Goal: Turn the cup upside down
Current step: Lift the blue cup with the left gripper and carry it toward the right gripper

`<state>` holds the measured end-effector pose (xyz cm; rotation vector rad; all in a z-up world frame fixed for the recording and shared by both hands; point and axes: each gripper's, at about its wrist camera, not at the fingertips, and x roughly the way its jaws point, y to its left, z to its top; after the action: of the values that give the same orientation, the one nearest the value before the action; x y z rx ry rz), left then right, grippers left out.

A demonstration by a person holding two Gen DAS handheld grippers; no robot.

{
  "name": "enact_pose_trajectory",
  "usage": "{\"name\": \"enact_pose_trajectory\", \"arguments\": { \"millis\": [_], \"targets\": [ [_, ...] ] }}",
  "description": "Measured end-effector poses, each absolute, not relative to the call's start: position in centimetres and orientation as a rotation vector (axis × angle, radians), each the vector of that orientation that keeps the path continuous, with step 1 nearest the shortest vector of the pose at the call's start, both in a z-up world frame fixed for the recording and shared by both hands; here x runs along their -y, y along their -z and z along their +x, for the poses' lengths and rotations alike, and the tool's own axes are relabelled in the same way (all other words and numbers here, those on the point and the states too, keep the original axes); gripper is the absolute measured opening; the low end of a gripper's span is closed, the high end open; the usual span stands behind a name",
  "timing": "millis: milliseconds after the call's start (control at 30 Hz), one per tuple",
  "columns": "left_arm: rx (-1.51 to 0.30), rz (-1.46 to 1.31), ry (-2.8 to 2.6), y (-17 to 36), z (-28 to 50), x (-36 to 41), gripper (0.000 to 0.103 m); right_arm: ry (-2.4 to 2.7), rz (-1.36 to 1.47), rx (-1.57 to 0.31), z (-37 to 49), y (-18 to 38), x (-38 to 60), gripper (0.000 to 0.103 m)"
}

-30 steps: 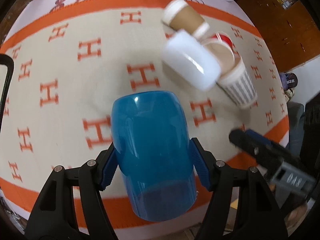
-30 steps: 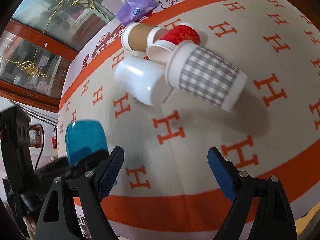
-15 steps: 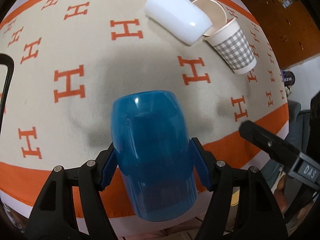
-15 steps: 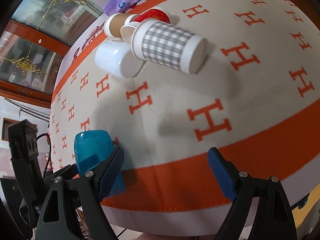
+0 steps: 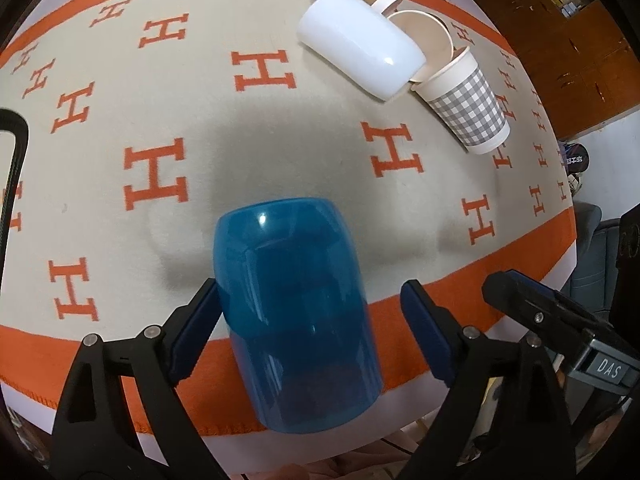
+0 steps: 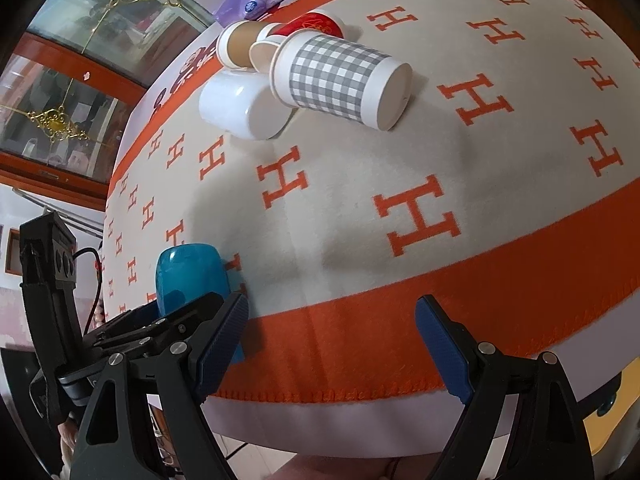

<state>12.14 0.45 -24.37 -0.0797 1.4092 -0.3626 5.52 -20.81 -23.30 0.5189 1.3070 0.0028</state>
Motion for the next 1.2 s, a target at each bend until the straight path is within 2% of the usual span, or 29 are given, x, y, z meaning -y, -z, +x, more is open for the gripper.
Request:
{"name": "enact_pose_trajectory", "arguments": {
  "millis": [433, 833, 1200],
  "targets": [
    [-1.374, -0.05, 0.344, 22.1, 10.7, -1.9, 0.088, -0.052, 0.494, -1.295, 5.3, 22.1, 19.7, 0.087],
    [-1.296, -0.08, 0.294, 16.6, 7.7, -5.2, 0.088, -0.139, 0.457, -1.272, 4.7, 19.1, 17.8, 0.087],
    [-1.137, -0.091, 0.072, 12.8, 5.6, -10.2, 0.087, -0.256, 0.417, -1.276, 4.9, 17.3, 14.5, 0.087]
  ]
}}
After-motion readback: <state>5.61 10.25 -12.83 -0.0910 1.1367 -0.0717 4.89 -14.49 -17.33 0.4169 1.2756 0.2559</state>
